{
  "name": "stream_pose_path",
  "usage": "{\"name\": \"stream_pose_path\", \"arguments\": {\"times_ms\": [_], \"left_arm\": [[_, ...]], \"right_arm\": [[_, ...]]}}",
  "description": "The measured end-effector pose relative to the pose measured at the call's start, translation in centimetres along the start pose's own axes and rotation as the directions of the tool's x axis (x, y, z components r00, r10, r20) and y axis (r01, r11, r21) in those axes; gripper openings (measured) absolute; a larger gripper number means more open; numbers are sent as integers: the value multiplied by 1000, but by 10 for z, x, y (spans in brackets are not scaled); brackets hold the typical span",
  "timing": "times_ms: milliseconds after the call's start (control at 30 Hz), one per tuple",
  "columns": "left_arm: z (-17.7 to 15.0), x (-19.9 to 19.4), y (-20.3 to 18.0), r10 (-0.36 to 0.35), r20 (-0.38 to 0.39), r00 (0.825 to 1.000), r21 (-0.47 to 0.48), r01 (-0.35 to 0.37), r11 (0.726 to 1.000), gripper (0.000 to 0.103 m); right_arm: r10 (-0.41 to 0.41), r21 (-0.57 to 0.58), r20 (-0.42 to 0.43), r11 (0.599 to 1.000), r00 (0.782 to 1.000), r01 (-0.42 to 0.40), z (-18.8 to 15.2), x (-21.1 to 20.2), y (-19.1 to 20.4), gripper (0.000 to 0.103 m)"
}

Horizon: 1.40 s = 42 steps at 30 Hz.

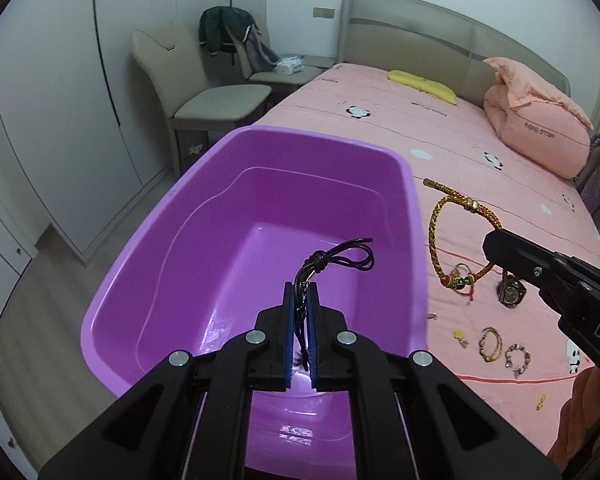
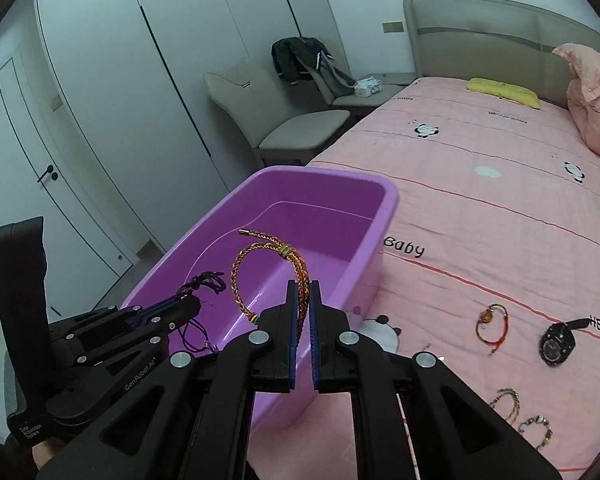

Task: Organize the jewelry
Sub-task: 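Carry both items over purple basin and open both tools to drop them, then withdraw both open tools from the basin back over the bedspread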

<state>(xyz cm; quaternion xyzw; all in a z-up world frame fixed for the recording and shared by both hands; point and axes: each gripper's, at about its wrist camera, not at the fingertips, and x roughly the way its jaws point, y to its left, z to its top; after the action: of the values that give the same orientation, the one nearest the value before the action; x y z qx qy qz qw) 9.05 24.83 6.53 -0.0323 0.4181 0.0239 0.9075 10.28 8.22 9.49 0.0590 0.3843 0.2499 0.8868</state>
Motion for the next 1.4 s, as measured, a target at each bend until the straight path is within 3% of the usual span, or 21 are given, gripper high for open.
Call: {"name": "stream_pose_path", "arguments": {"times_ms": [233, 400, 433, 533, 567, 1033, 1400], "left_arm": [[5, 32, 37, 21, -65, 998, -70, -26, 997, 6], [6, 51, 44, 71, -106, 992, -95, -81, 992, 12], [6, 52, 45, 83, -109, 991, -101, -94, 990, 24], [3, 45, 51, 123, -73, 990, -117, -131, 984, 79], [1, 41, 53, 138, -53, 989, -118, -143, 983, 82], [-7, 26, 57, 189, -74, 979, -139, -198, 970, 88], [-17, 3, 38, 181, -55, 982, -109, -186, 977, 91]], "right_arm": [[15, -36, -111, 999, 994, -19, 6, 55, 32, 5], [-41, -85, -153, 996, 987, 28, 6, 80, 42, 9], [-55, -97, -156, 994, 986, 40, 5, 83, 42, 13], [-73, -115, -132, 992, 989, 58, 3, 83, 41, 39], [-74, -115, -125, 991, 989, 60, 2, 83, 39, 39], [-70, -67, -111, 996, 991, 63, 1, 67, 24, 41], [-63, -40, -69, 997, 996, 61, -12, 33, 12, 47]]}}
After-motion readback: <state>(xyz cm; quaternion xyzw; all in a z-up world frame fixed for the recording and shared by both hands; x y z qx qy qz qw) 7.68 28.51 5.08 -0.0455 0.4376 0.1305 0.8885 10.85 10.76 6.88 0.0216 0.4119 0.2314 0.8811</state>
